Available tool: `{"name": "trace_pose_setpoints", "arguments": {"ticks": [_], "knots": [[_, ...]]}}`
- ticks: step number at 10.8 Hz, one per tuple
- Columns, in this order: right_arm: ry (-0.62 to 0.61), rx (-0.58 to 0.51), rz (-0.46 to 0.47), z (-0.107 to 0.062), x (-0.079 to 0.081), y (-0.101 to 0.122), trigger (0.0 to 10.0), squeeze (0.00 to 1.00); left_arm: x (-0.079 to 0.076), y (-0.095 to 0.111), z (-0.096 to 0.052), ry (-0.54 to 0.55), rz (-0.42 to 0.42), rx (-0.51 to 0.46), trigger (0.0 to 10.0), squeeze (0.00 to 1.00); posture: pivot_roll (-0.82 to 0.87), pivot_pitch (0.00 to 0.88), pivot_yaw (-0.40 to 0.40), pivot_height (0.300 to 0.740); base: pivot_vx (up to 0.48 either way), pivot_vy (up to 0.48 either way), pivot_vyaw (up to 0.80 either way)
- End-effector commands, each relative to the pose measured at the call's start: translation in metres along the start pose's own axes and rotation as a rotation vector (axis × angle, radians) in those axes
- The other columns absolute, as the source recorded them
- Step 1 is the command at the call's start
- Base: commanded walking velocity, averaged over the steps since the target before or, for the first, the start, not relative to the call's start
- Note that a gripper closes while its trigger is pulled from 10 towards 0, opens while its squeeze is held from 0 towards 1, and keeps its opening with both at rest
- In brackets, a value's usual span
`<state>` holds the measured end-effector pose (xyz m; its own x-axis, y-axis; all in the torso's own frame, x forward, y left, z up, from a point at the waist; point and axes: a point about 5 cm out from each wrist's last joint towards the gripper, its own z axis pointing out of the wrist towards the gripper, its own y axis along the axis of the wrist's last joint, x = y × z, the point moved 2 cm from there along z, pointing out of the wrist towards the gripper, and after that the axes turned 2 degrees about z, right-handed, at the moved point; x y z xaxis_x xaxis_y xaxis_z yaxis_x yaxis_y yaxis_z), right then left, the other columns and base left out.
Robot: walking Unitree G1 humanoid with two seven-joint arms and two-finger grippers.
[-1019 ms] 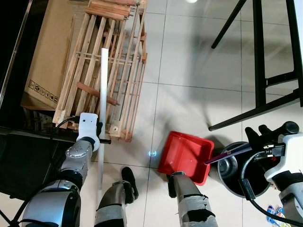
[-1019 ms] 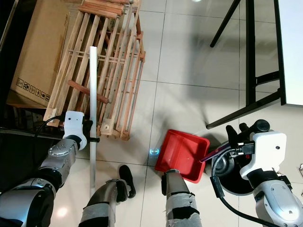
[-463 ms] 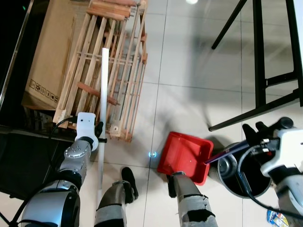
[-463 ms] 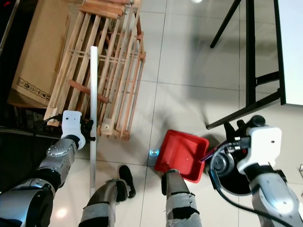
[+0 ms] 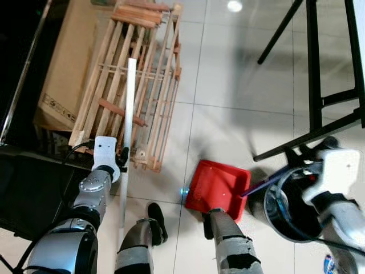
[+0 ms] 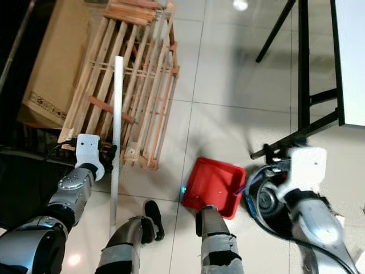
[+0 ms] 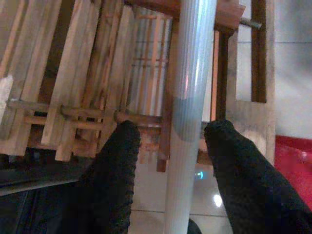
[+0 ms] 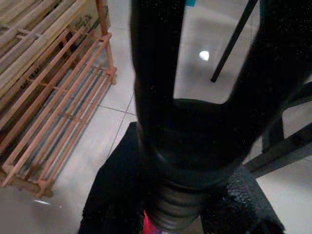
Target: Sweep floor
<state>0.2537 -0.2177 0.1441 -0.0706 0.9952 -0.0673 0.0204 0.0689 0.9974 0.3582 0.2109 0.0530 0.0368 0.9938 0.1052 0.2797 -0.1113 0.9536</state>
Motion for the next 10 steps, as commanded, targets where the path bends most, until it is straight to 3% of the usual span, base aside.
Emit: {"name": "trace_pose_setpoints", "arguments": {"ticks": [1,3,8,10], "knots": [[0.005,0.068,0.018,-0.001,0.003,-0.018,10.0,0.0,0.001,-0.016,-0.006,0.009,-0.009,0.041,10.0,1.0,-0.29,0.36,0.063,0.74,0.0,0.0,0.0],[0.012,0.022,0.031,0.019,0.008,-0.013,10.0,0.0,0.003,-0.015,-0.006,0.019,-0.018,0.025,10.0,1.0,-0.27,0.299,0.074,0.74,0.0,0.0,0.0],[0.032,-0.055,0.047,0.047,0.017,-0.002,10.0,0.0,0.003,-0.018,-0.01,0.025,-0.025,-0.004,10.0,1.0,-0.24,0.202,0.091,0.74,0.0,0.0,0.0],[0.054,-0.109,0.061,0.069,0.027,0.006,10.0,0.0,0.001,-0.015,-0.013,0.015,-0.021,-0.057,10.0,1.0,-0.21,0.144,0.101,0.74,0.0,0.0,0.0]]}}
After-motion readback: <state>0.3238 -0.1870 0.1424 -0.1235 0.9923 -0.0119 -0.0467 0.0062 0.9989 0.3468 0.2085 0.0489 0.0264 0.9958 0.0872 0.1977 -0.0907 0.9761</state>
